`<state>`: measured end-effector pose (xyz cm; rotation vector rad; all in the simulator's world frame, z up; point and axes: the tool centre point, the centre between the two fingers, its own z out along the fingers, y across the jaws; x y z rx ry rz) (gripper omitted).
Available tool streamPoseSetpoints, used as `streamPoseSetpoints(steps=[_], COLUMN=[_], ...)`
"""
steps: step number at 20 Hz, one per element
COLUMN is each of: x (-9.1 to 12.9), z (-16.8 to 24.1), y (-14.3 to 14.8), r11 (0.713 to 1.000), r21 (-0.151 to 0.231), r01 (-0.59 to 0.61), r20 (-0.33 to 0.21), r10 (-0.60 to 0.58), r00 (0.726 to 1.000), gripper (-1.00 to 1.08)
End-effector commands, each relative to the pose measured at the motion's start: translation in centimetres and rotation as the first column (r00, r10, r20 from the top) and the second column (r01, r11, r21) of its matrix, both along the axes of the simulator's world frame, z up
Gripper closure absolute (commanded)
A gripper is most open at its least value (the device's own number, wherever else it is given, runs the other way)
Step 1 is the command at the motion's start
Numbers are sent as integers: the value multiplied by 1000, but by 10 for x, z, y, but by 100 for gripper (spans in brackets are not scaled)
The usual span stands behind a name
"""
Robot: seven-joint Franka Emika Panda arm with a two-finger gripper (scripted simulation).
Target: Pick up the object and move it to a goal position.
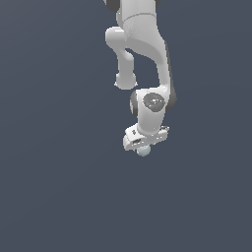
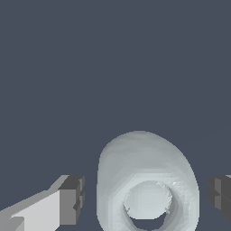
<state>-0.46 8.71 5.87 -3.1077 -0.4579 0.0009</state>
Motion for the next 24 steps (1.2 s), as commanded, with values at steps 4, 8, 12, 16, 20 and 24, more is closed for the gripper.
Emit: streamPoseSetpoints(steps=[4, 8, 12, 16, 20, 24], x=[0, 1, 1, 1, 1, -2], z=[-18, -19, -19, -19, -16, -8], y=[0, 0, 0, 0, -2, -12], r11=[1000, 1000, 1000, 1000, 1000, 1000], r21=[0, 0, 0, 0, 0, 0], r01=[-2, -2, -2, -2, -2, -2], r20=[1, 1, 1, 1, 2, 2], r10=[2, 2, 2, 2, 2, 2], r00=[1000, 1000, 1000, 1000, 1000, 1000], gripper=[-92, 108, 108, 108, 108, 108])
